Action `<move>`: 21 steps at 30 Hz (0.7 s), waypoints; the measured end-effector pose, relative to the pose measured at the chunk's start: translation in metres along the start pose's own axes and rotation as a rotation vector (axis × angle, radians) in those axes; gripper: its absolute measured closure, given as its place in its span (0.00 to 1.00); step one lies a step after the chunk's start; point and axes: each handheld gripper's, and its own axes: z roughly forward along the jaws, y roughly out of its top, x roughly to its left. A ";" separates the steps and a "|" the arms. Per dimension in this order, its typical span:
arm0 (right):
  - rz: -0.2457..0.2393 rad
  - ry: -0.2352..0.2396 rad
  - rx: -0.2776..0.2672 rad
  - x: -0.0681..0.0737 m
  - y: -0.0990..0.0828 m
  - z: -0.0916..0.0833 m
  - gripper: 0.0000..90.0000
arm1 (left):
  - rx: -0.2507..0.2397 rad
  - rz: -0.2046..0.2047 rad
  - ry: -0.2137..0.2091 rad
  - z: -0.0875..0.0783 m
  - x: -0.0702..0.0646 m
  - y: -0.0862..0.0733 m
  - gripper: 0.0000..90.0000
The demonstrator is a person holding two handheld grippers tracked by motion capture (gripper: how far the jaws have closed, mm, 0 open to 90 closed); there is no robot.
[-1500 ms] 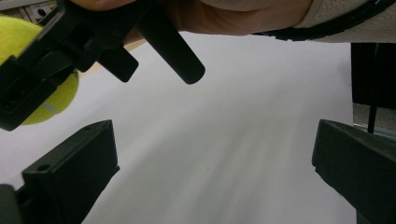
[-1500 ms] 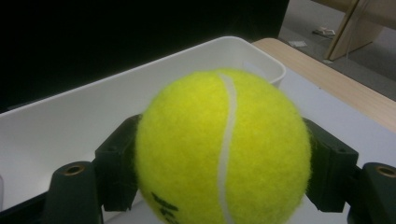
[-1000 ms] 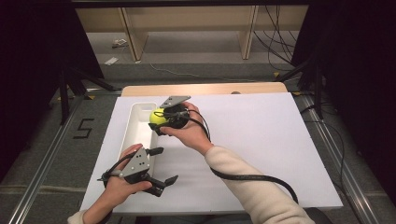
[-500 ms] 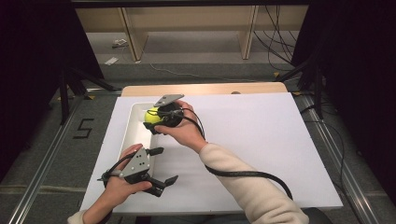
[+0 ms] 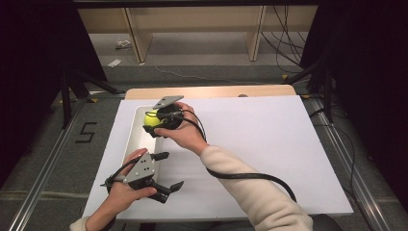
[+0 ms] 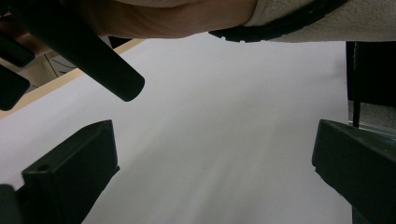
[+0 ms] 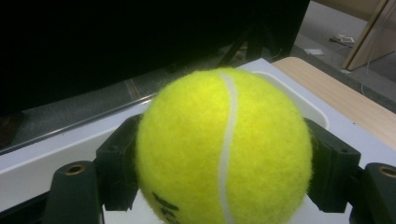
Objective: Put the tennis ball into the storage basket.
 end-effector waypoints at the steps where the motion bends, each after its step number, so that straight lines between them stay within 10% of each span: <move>1: 0.001 -0.002 -0.001 0.000 0.000 0.001 0.29 | 0.001 0.001 0.000 0.000 0.000 0.000 0.00; 21: -0.009 0.015 0.006 0.006 0.005 0.013 0.29 | 0.000 0.002 0.001 0.000 0.000 0.000 0.00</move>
